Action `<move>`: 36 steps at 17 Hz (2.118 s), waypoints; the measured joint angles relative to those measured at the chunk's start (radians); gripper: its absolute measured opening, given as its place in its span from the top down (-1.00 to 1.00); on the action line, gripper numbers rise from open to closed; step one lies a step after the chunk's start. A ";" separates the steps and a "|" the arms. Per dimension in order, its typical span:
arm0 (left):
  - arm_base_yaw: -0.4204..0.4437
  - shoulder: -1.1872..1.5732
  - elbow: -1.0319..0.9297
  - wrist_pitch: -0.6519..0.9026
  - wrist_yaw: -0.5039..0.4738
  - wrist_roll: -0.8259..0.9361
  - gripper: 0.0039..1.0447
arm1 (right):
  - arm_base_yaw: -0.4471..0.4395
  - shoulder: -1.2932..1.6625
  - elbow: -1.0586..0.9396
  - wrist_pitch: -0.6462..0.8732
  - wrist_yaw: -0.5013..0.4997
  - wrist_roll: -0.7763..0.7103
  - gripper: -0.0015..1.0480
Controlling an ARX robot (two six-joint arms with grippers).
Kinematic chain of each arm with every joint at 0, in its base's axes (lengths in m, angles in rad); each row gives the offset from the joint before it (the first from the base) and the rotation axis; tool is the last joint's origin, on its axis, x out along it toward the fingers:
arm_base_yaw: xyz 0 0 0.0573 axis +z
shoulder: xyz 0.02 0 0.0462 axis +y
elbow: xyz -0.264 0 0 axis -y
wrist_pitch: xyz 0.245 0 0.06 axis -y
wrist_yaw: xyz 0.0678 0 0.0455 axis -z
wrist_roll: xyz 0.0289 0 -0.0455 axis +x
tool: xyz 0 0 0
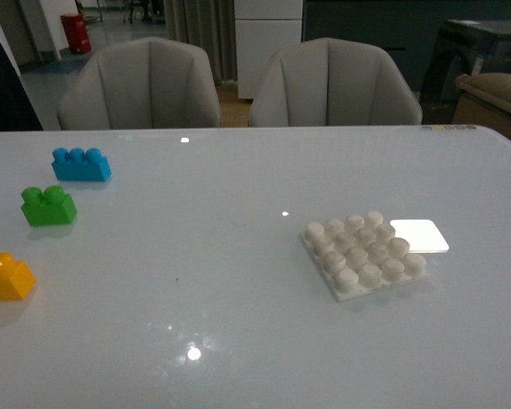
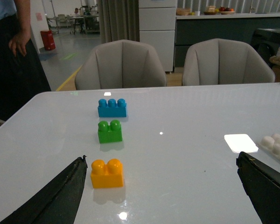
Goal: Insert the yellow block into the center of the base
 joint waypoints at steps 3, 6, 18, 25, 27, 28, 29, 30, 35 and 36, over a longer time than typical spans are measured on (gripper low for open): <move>0.000 0.000 0.000 0.000 0.000 0.000 -0.88 | 0.000 0.000 0.000 0.000 0.000 0.000 -0.88; 0.000 0.000 0.000 0.000 0.000 0.000 -0.88 | 0.000 0.000 0.000 0.000 0.000 0.000 -0.88; 0.000 0.000 0.000 0.000 0.000 0.000 -0.88 | 0.000 0.000 0.000 0.000 0.000 0.000 -0.88; 0.000 0.000 0.000 0.000 0.000 0.000 -0.88 | 0.000 0.000 0.000 0.000 0.000 0.000 -0.88; 0.000 0.000 0.000 0.000 0.000 0.000 -0.88 | 0.000 0.000 0.000 0.000 0.000 0.000 -0.88; 0.000 0.000 0.000 0.000 0.000 0.000 -0.88 | 0.000 0.000 0.000 0.000 0.000 0.000 -0.88; 0.000 0.000 0.000 0.000 0.000 0.000 -0.88 | 0.000 0.000 0.000 0.000 0.000 0.000 -0.88; 0.000 0.000 0.000 0.000 0.000 0.000 -0.88 | 0.000 0.000 0.000 0.000 0.000 0.000 -0.88; 0.000 0.000 0.000 0.000 0.000 0.000 -0.88 | -0.098 0.295 0.076 0.167 -0.015 0.063 -0.88; 0.000 0.000 0.000 0.000 0.000 0.000 -0.88 | -0.126 0.436 0.121 0.294 -0.053 0.063 -0.88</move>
